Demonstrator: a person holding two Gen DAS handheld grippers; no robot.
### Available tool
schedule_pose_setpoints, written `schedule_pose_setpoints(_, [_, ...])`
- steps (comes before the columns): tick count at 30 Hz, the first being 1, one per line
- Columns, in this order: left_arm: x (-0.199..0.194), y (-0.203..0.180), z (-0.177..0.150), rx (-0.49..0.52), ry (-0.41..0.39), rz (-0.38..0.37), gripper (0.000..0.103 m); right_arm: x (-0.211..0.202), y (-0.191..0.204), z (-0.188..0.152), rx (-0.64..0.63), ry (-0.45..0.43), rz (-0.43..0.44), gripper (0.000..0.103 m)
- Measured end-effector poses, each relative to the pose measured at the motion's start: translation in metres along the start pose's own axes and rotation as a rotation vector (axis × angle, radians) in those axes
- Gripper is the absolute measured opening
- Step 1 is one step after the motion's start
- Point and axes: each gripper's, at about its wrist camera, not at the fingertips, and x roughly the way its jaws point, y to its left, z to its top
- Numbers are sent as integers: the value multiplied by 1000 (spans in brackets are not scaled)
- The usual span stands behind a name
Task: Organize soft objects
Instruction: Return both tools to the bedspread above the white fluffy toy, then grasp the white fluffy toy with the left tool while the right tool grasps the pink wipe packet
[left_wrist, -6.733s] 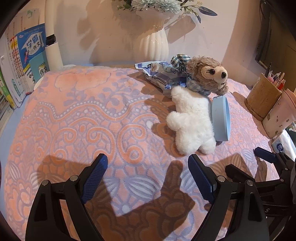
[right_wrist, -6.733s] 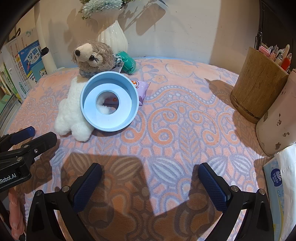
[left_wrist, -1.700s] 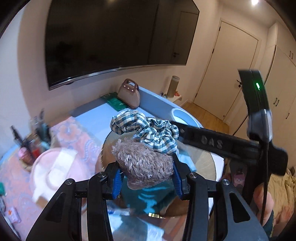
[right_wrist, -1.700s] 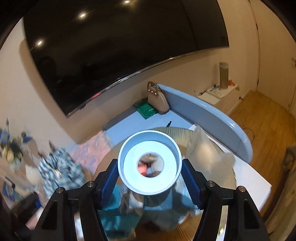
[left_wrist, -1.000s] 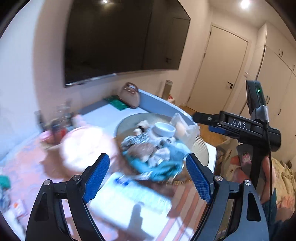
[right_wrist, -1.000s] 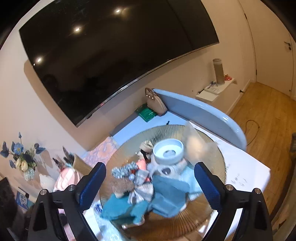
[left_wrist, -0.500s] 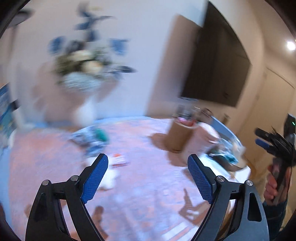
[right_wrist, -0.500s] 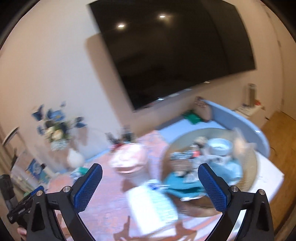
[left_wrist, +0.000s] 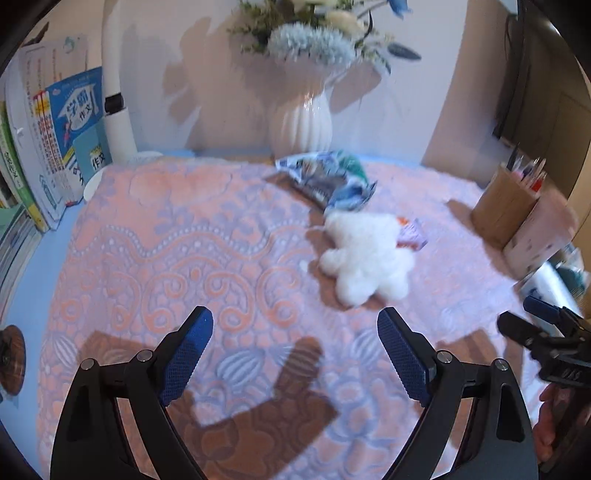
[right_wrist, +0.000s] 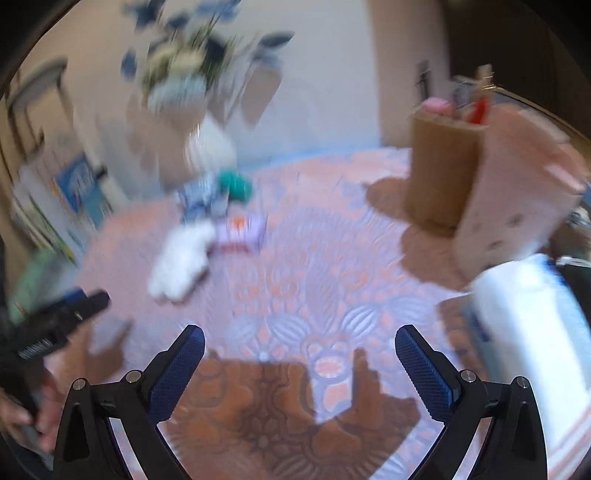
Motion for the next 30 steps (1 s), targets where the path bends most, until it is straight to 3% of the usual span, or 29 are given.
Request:
schedule_pose_setpoints(3, [10,4,-3,-1,11,14,90,16,-1,-6,-14,30,-29,103])
schedule_pose_setpoints(14, [30,9,-3,-44,94,8,90,30,-16,-1,51,100,22,103])
schedule_pose_setpoints(18, [18,-2,16,-58,98,-97,90,40,3,8,-87,207,-34,103])
schedule_pose_setpoints(21, [19,-18,38,-18,104,-120,90,35,16,24,-185,187,-59,103])
schedule_pose_setpoints(25, [47,-39,55,14,138,-136,90,42,23,43,-287,205,-161,103])
schedule_pose_setpoints(30, [84,-46,53,-1,207,-168,90,33,19,42,-413,329,-281,103])
